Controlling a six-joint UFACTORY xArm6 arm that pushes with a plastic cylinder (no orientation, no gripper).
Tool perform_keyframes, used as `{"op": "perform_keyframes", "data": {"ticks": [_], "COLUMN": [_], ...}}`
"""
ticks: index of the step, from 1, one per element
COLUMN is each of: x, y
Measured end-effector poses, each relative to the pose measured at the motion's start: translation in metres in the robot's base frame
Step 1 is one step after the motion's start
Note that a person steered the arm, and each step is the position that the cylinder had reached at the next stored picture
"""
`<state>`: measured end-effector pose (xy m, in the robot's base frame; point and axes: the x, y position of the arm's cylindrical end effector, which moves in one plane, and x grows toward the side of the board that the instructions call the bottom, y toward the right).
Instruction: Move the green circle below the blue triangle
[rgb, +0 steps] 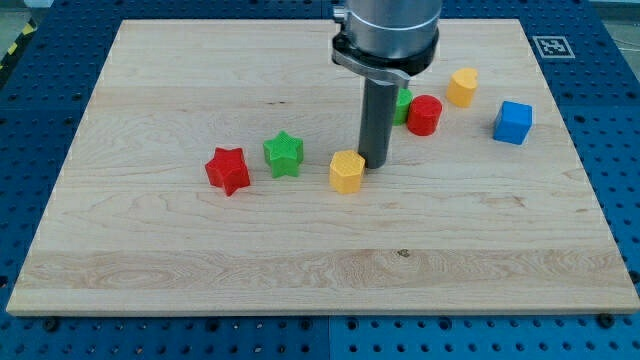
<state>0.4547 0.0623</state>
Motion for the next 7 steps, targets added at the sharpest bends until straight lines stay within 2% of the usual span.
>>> {"op": "perform_keyframes", "data": {"ticks": [2, 4, 7], "x": [-0.030, -0.067, -0.073], "y": [0.034, 0.038, 0.034]}}
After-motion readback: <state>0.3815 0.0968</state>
